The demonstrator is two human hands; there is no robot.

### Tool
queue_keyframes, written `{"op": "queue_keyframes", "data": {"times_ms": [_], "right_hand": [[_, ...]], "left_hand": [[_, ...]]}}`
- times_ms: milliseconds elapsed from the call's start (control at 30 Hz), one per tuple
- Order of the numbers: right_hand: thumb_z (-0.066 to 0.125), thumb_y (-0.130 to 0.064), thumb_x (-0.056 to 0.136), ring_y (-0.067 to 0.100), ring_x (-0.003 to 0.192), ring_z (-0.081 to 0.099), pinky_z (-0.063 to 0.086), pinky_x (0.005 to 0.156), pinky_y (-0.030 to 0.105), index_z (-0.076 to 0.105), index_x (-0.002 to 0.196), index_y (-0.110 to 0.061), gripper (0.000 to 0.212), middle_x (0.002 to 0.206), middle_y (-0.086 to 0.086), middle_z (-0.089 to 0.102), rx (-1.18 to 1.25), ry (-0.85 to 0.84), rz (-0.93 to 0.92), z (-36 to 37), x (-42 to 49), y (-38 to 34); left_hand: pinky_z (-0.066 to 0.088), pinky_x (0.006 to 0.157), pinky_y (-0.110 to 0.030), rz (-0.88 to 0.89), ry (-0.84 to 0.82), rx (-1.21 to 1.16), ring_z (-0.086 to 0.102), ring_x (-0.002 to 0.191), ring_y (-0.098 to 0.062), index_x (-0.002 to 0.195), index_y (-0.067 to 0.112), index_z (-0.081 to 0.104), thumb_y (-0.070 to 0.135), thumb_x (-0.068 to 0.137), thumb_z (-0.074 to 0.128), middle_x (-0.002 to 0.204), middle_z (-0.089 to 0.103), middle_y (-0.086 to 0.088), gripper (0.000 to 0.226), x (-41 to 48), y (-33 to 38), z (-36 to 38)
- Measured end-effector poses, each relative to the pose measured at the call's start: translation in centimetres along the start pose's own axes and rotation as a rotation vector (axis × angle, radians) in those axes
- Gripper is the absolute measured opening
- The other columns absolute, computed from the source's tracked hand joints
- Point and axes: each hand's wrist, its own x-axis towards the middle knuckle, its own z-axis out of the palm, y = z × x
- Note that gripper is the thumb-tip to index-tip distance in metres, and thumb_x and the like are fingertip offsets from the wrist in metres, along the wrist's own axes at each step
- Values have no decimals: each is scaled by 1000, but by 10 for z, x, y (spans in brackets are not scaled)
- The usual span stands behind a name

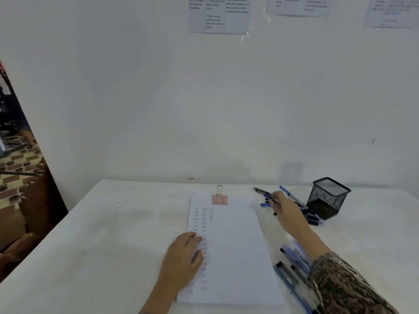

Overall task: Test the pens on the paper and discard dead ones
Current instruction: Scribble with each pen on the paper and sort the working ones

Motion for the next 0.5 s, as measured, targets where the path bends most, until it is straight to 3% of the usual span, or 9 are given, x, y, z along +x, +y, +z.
{"op": "queue_keyframes", "data": {"times_ms": [67,200,367,500], "right_hand": [[45,-24,98,13,59,39,33,58,28,47,95,-22,4,68,-5,44,521,74,11,-13,-5,-28],[53,-56,80,9,42,27,25,44,21,55,55,-21,42,46,-8,33,1419,74,123,-19,-26,-83],[76,-43,36,14,41,12,17,41,20,56,50,-20,34,37,-5,25,1950,129,324,19,-46,-94],[91,-36,20,11,35,23,22,36,21,68,70,-18,58,44,-7,30,2282,205,385,54,-52,-80]], "left_hand": [[22,101,-13,1,8,7,42,125,-8,128,21,53,54,73,14,135,47,7,75,0,1,0],[12,106,-12,-46,-16,33,29,134,-6,142,20,35,56,74,9,147,32,8,81,0,3,-4],[-4,109,-17,-93,-67,122,11,142,-6,147,19,19,59,64,-6,155,13,8,95,1,0,-1],[-6,109,-17,-88,-80,147,9,142,-5,147,19,17,58,64,-8,155,11,9,96,0,0,-1]]}}
